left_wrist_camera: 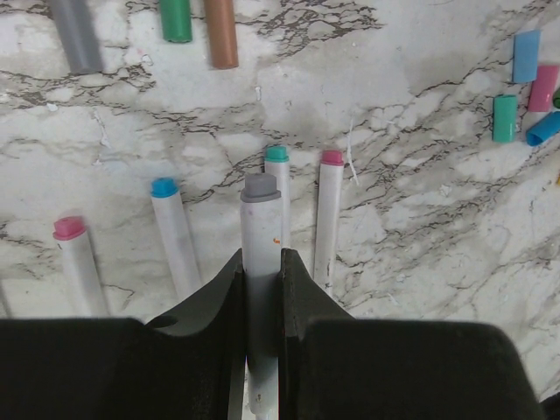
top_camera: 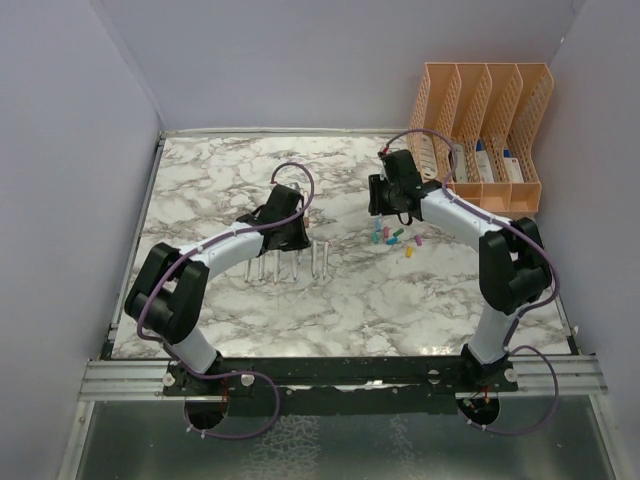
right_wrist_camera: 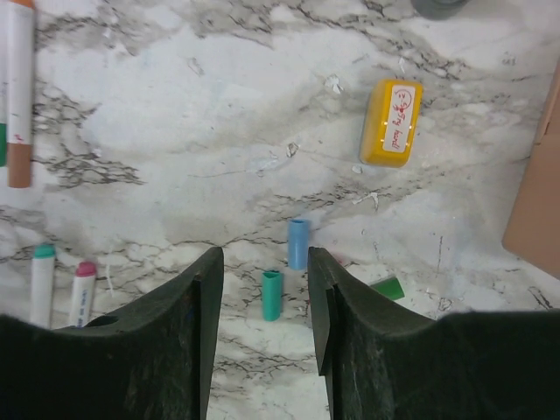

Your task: Open the pen caps

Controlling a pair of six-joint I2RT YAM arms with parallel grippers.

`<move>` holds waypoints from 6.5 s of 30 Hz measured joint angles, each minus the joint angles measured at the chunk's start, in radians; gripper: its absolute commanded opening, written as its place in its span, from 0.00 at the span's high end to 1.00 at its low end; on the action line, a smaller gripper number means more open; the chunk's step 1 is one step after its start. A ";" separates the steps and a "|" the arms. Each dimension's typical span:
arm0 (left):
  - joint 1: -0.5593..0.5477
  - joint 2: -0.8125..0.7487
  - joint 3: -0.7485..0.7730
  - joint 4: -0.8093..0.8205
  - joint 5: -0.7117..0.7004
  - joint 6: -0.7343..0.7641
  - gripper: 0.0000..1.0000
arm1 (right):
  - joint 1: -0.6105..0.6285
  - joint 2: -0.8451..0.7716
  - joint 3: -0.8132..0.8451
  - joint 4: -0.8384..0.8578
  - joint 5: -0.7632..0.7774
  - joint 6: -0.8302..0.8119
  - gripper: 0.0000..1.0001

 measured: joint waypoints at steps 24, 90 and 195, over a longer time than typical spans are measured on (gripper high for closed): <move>-0.010 0.055 -0.021 -0.021 -0.074 0.004 0.69 | 0.000 -0.102 -0.034 0.044 -0.064 0.005 0.57; 0.157 -0.675 -0.225 -0.092 -0.259 -0.105 0.01 | 0.296 0.587 0.743 -0.245 0.050 -0.011 0.62; 0.039 -0.011 0.016 0.420 0.002 -0.299 1.00 | 0.171 -0.064 -0.114 0.346 -0.547 0.401 0.72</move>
